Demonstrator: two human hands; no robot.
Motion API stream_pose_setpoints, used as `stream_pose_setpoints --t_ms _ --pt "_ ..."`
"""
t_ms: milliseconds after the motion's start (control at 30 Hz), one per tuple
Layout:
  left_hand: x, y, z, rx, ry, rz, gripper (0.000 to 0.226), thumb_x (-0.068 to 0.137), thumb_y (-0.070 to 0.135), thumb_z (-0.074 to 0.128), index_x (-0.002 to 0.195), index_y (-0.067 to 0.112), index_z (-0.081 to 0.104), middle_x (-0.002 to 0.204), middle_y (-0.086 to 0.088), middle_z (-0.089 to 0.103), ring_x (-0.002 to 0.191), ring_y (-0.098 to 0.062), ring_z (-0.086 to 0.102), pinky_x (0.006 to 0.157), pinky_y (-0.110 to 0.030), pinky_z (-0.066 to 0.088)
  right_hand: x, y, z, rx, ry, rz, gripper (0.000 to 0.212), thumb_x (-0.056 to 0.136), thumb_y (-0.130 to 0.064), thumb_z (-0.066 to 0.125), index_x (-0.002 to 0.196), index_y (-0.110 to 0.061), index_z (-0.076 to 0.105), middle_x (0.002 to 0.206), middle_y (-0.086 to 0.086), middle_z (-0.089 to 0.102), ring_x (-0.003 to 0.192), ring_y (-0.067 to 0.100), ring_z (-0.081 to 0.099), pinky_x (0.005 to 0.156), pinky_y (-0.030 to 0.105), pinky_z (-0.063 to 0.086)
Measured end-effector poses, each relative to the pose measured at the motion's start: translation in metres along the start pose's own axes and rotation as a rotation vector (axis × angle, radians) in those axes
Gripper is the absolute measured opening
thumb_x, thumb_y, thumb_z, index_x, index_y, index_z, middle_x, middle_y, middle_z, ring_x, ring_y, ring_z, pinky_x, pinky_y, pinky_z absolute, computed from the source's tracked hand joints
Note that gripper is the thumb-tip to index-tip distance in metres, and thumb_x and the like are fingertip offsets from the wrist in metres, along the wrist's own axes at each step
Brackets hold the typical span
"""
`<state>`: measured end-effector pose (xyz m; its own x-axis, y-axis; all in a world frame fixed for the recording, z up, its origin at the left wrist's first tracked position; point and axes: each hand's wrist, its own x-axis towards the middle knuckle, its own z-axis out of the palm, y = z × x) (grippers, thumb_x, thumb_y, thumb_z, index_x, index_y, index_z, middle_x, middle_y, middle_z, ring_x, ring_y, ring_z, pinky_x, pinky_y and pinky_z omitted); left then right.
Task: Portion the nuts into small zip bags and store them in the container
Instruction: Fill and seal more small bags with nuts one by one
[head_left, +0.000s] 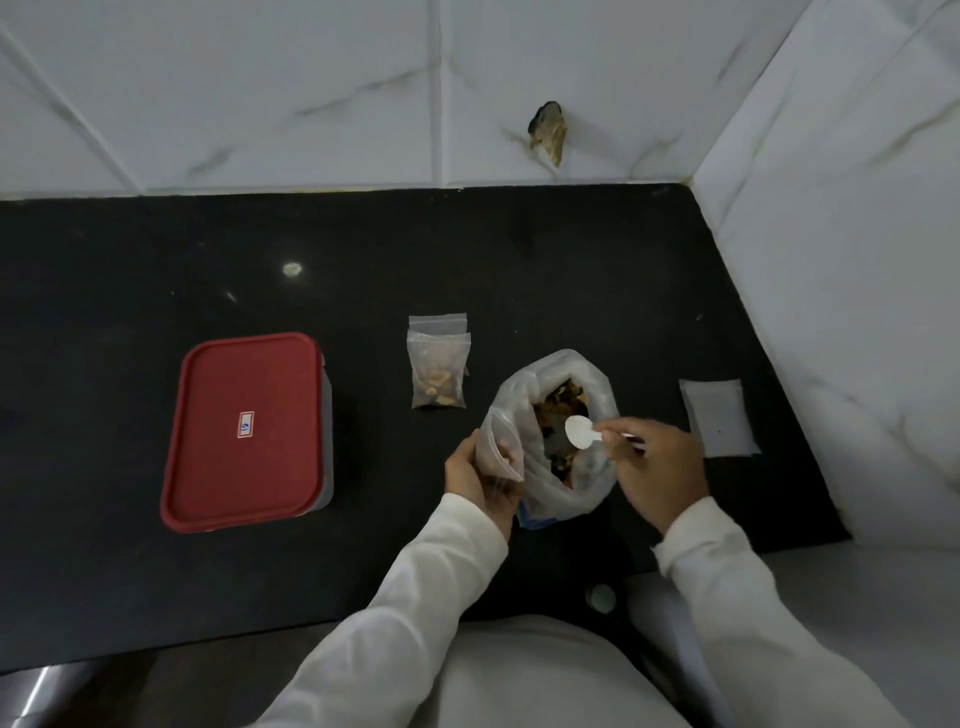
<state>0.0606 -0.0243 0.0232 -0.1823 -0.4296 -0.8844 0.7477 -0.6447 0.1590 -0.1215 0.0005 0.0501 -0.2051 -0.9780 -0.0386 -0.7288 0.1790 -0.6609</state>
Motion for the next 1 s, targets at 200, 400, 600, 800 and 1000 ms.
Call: stream_pose_setpoints --t_ms 200,400,600,800,1000 --pt "0.010 -0.005 -0.003 0.023 0.017 0.037 0.039 0.094 0.032 0.055 0.126 0.012 0.064 0.091 -0.008 0.068 0.075 -0.021 0.063 0.050 -0.024 0.050 0.017 0.003 0.033 -0.045 0.017 -0.080 0.018 0.092 -0.009 0.063 0.104 -0.013 0.074 0.096 0.001 0.070 0.087 0.011 0.064 0.080 0.021 0.052" --pt "0.018 -0.005 -0.002 -0.015 0.046 0.036 0.035 0.093 0.031 0.057 0.123 0.014 0.065 0.104 -0.011 0.069 0.088 -0.025 0.065 0.065 -0.034 0.052 0.013 0.003 0.044 -0.096 -0.080 0.012 0.020 0.087 -0.006 0.063 0.096 -0.019 0.076 0.091 -0.004 0.071 0.085 0.010 0.065 0.077 0.006 0.040" --pt "0.019 -0.009 0.001 -0.036 0.065 0.073 0.040 0.095 0.032 0.055 0.128 0.012 0.062 0.090 -0.008 0.066 0.076 -0.021 0.062 0.053 -0.027 0.051 0.013 -0.008 0.034 0.243 -0.217 0.405 0.021 0.090 -0.013 0.063 0.086 -0.030 0.074 0.078 -0.010 0.072 0.078 0.001 0.066 0.078 0.013 0.047" --pt "0.010 -0.005 0.008 0.003 0.055 0.083 0.038 0.094 0.030 0.057 0.126 0.011 0.063 0.093 -0.009 0.066 0.077 -0.022 0.062 0.049 -0.026 0.051 0.012 0.001 0.014 0.568 -0.136 0.641 0.024 0.089 -0.008 0.063 0.080 -0.024 0.079 0.081 0.004 0.075 0.085 0.018 0.068 0.093 0.039 0.052" --pt "0.002 0.003 0.015 0.000 0.042 0.076 0.034 0.093 0.029 0.059 0.122 0.013 0.065 0.096 -0.010 0.067 0.080 -0.022 0.063 0.055 -0.030 0.050 0.000 -0.014 -0.014 0.905 -0.085 0.681 0.020 0.091 0.002 0.057 0.098 -0.004 0.074 0.084 0.013 0.069 0.077 0.017 0.060 0.086 0.035 0.052"
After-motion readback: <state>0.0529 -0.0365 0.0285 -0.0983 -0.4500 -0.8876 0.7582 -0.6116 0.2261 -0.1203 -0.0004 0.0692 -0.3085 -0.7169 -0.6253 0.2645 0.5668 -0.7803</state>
